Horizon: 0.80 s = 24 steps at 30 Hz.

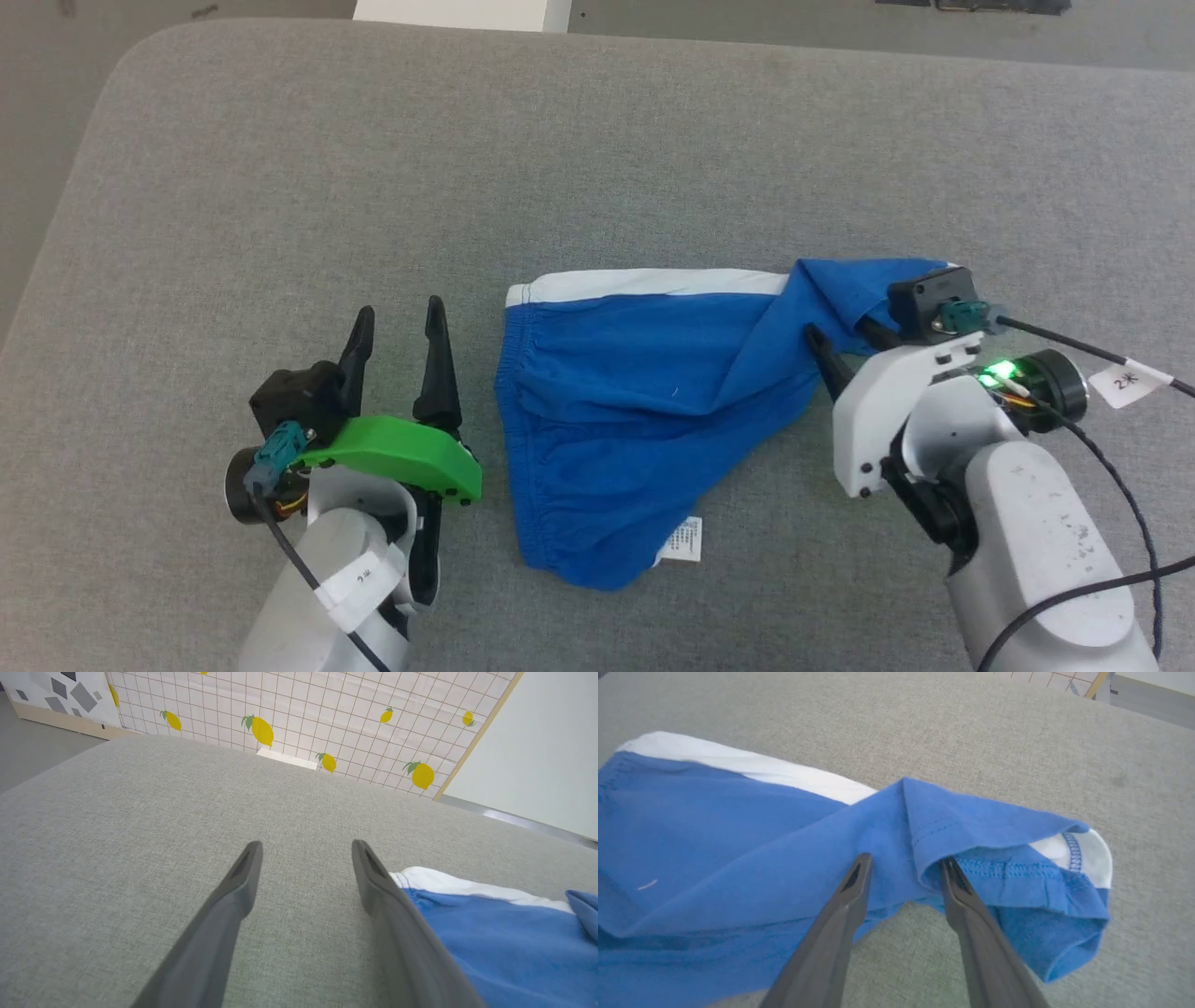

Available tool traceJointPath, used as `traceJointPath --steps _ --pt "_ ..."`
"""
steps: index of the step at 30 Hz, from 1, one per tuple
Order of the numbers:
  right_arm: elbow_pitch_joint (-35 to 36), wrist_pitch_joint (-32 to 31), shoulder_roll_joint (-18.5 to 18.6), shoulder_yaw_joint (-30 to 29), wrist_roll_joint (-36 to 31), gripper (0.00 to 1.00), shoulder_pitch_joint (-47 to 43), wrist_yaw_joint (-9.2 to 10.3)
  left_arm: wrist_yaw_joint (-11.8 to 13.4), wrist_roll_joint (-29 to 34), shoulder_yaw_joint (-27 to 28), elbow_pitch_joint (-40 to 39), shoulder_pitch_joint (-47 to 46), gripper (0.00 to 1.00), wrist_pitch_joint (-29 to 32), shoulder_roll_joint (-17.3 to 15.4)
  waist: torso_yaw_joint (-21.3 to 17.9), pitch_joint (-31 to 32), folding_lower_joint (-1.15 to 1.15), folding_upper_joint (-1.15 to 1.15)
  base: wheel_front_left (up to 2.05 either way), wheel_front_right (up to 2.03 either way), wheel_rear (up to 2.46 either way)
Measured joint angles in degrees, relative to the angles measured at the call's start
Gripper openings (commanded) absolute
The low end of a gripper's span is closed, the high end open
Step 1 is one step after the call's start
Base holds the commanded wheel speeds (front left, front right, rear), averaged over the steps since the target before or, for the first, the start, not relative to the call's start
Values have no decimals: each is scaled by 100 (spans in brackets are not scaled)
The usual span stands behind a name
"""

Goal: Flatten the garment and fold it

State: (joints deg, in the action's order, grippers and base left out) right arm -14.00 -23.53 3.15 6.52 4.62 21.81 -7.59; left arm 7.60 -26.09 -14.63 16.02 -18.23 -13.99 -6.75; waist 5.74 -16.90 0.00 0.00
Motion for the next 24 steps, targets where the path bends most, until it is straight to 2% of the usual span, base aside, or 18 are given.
traceJointPath --steps 1,2,6,10,13,15,20,21,24 --pt "-3 55 0 59 -1 19 11 0 -5 0 11 21 1 100 -21 2 4 -4 0 0 0 0 0" --pt "-3 119 1 108 -1 0 16 0 -5 0 22 30 1 100 -23 4 1 -1 0 0 0 0 0" --pt "41 343 38 160 52 0 15 0 -5 0 80 73 1 100 -30 7 -55 55 0 0 0 0 0" --pt "458 268 149 -40 145 0 -340 0 -5 0 101 104 7 100 -31 0 -125 168 0 0 0 0 0" --pt "946 -77 301 -272 207 0 -939 0 -5 -7 141 100 28 100 -33 -29 -204 255 0 0 0 0 0" --pt "1414 -517 511 -541 218 0 -1575 0 -5 -15 172 82 60 100 -45 -67 -312 325 0 0 0 0 0" --pt "1873 -1091 599 -989 238 0 -2270 0 4 -18 204 -8 96 100 25 -165 -519 405 0 0 0 0 0" --pt "1916 -1109 580 -1079 222 100 -2326 0 4 -18 199 -24 96 100 38 -180 -551 414 0 0 0 0 0" --pt "1994 -1107 425 -1345 125 100 -2423 0 5 -18 158 -81 96 100 157 -230 -653 441 0 0 0 0 0"
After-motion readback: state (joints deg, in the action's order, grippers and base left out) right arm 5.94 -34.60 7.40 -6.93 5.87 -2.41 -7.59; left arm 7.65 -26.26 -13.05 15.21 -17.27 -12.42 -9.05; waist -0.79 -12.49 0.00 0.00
